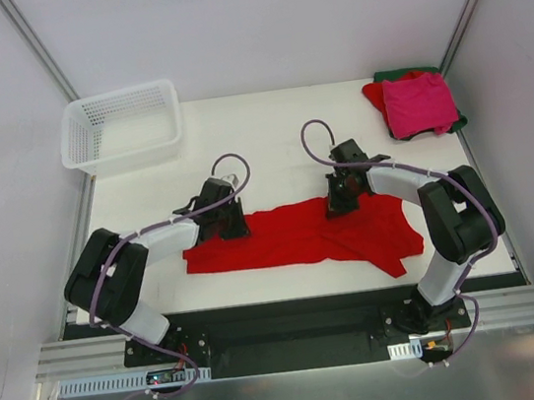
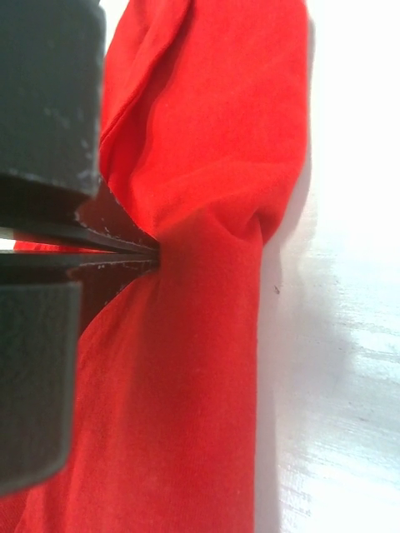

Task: Fold and stack the t-shirts
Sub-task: Fold the other side of the tshirt into a rectangle

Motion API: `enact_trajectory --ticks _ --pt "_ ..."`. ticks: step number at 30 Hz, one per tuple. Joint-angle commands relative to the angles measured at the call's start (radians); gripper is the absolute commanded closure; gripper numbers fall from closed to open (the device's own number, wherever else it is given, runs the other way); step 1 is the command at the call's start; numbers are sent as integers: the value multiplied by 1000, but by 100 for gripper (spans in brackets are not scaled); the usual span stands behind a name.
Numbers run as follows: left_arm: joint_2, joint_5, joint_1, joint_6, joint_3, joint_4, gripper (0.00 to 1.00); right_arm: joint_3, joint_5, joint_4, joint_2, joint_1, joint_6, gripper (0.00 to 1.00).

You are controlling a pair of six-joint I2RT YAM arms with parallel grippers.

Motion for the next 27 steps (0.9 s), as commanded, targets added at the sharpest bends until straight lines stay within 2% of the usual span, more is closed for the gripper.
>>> enact_trajectory --ticks 1,9,27 --pt "-126 5 -29 -33 -96 -32 100 31 19 -13 -2 8 -9 99" --pt "-312 -54 -35 -37 -190 -109 100 36 18 -11 8 9 -9 99" --pt "-369 -62 -37 -14 -176 -149 100 36 15 -16 9 14 -6 99"
